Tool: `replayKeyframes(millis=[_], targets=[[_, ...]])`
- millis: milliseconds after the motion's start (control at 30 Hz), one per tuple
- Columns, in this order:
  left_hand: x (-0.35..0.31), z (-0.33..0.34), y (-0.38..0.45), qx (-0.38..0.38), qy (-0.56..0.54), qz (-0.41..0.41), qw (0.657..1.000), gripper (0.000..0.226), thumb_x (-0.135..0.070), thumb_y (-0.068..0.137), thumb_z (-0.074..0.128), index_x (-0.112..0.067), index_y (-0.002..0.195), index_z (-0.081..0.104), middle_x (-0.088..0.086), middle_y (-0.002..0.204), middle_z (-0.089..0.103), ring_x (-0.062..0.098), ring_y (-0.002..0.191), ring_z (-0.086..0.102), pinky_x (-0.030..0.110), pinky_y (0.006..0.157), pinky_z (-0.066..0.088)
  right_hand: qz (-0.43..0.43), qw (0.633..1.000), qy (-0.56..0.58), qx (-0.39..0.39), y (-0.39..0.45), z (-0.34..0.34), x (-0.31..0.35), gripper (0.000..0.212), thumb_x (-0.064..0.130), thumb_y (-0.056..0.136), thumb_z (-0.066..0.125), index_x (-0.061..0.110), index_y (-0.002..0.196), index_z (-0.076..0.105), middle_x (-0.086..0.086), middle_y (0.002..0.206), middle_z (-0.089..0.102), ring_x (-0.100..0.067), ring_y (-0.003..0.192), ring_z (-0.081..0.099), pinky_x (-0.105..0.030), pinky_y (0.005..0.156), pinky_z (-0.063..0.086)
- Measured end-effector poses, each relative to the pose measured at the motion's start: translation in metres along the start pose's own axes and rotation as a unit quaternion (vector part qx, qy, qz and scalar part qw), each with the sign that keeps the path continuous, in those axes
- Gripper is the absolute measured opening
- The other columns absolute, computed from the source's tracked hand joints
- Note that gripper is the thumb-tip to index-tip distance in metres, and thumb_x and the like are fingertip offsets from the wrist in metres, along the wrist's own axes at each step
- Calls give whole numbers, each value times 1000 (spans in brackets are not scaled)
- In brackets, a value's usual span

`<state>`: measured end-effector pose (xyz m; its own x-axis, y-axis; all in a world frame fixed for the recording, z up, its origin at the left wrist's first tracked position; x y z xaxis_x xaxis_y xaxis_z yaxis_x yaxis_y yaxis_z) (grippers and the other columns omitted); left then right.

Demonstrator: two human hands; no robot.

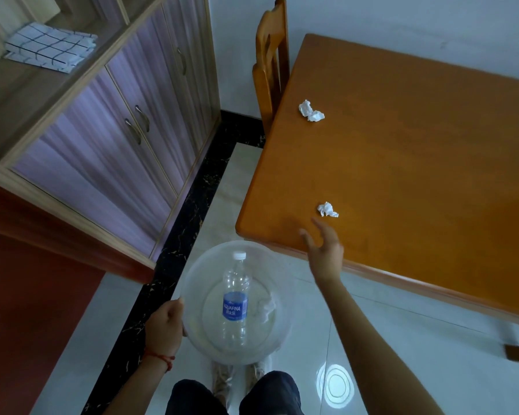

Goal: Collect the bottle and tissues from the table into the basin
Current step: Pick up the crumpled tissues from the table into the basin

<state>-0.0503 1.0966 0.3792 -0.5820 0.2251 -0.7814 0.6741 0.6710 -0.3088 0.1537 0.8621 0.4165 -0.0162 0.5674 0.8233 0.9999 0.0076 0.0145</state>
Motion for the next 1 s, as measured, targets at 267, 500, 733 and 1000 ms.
replayKeyframes(millis=[267,500,733,1000], targets=[[0,4,3,-8,12,-8,1000,43,-29,89,48,-3,57,56,9,42,52,21,45,55,25,48,37,51,996,-76,-9,74,-9,-30,47,29,88,58,14,132,47,-6,143,45,-24,134,36,-37,105,34],[8,4,6,-20,-5,-20,1000,46,-44,75,39,-5,65,61,17,52,61,27,51,61,27,53,45,2,990,-142,7,81,7,-46,32,13,89,54,6,121,56,-15,126,58,-33,117,46,-39,94,40],[9,5,3,-20,-9,-11,1000,40,-26,91,47,-11,54,54,12,48,56,28,51,59,25,50,41,-13,999,-47,1,60,7,-27,25,16,87,60,3,107,64,-18,104,67,-29,94,61,-31,78,47],[7,8,-3,-27,-30,-33,999,41,-37,82,45,-13,49,49,0,35,49,24,47,55,27,51,42,-89,991,45,86,-36,29,10,17,11,79,69,7,95,67,-1,80,63,-2,63,50,-10,59,40]])
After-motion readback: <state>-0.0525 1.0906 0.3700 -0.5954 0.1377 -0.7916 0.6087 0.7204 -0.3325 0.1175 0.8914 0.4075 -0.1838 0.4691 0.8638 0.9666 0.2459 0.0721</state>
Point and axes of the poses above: each hand's wrist, its own y-axis towards the middle knuckle, its own z-axis out of the palm, x = y × z, the point moved 2 cm from there along y, towards the middle knuckle
